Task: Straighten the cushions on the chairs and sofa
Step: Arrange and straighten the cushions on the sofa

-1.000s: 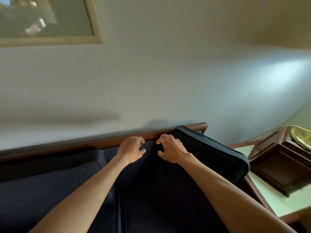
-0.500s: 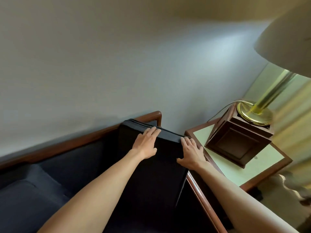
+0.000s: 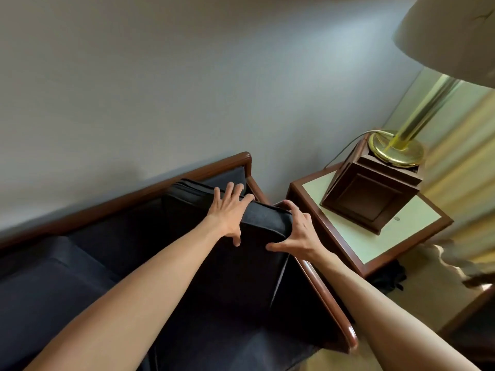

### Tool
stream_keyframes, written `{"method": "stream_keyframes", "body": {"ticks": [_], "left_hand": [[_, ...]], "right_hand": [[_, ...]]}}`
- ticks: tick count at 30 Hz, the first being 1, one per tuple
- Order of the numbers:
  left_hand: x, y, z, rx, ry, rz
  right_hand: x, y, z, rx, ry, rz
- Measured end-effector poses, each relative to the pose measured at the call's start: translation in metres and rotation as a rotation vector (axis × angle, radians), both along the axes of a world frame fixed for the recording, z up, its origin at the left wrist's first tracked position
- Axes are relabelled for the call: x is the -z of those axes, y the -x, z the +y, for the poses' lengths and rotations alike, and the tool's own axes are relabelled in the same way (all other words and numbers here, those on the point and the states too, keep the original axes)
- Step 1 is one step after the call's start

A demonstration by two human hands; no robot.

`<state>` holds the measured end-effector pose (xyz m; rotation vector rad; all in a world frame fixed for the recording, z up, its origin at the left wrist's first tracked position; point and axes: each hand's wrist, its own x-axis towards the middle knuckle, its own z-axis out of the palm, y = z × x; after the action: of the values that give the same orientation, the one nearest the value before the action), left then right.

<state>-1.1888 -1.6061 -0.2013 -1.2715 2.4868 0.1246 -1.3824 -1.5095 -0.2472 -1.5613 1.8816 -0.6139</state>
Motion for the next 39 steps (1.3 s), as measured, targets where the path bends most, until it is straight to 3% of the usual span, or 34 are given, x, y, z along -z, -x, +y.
{"method": "stream_keyframes", "body": {"ticks": [5, 8, 11, 17, 22, 29, 35, 39], "left_hand": [[0.003, -0.005, 0.012, 0.064, -0.008, -0.025], [-0.001, -0.011, 0.023, 0.065, 0.015, -0.021], [-0.007, -0.031, 0.041, 0.021, 0.054, 0.032], [-0.034, -0.107, 0.067, -0.196, 0.091, 0.191], [-0.034, -0.177, 0.104, -0.464, 0.076, 0.384], [-0.024, -0.205, 0.117, -0.521, 0.016, 0.623], [-0.028, -0.201, 0.117, -0.559, 0.089, 0.593], [-0.032, -0.212, 0.126, -0.603, 0.177, 0.628]], "right_hand": [[0.021, -0.006, 0.030, -0.011, -0.044, -0.233], [0.034, -0.019, 0.051, 0.080, -0.042, -0.238], [0.024, -0.031, 0.059, 0.036, -0.007, -0.243], [-0.031, -0.065, 0.032, -0.171, 0.114, -0.025], [-0.072, -0.121, 0.001, -0.404, 0.088, 0.108], [-0.045, -0.165, 0.005, -0.450, 0.049, 0.022], [0.003, -0.140, 0.016, -0.369, -0.111, 0.236], [-0.010, -0.144, -0.001, -0.451, -0.026, 0.373]]}}
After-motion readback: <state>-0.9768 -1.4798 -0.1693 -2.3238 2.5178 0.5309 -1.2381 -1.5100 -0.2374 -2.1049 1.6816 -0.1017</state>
